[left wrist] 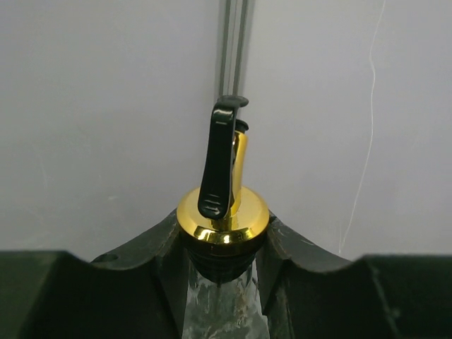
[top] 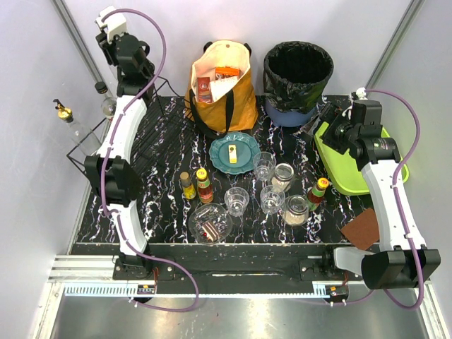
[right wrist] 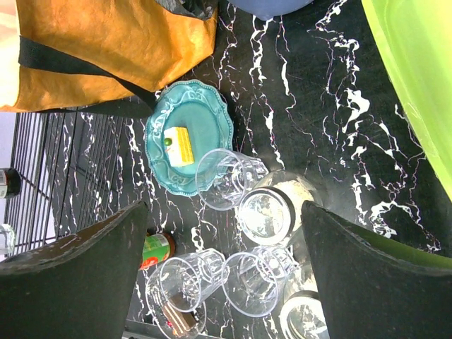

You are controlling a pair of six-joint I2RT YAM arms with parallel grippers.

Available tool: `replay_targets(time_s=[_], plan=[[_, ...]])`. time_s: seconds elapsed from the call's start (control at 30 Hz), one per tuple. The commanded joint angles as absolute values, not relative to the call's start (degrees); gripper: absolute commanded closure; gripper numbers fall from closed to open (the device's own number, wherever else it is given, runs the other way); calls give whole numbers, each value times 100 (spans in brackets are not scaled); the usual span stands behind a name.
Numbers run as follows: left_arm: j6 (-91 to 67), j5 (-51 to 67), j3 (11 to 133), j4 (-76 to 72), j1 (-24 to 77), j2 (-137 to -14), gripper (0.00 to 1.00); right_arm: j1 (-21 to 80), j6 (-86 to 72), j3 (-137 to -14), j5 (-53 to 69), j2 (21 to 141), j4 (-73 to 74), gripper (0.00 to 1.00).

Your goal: Clear the kitchen counter

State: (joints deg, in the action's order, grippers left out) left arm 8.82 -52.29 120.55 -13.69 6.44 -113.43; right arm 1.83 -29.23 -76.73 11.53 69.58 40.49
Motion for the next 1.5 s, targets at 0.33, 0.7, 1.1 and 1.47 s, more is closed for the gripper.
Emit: replay_targets(time_s=[0.33, 0.7, 1.1, 1.47], plan=[[404, -4992, 10645, -2627, 668, -10846, 95, 193, -2971, -7770, 1195, 6926, 3823, 6], [220, -4887, 10046, -2689, 694, -10591, 27, 193, -2918, -7761, 1266, 6864, 3858, 6], [-298, -3306, 10178, -1724, 738, -9862, 1, 184, -2795, -7743, 1433, 6706, 4017, 6], [-519, -1971, 10678, 129, 747, -8763, 1, 185, -2681, -7691, 1608, 6566, 3990, 4]])
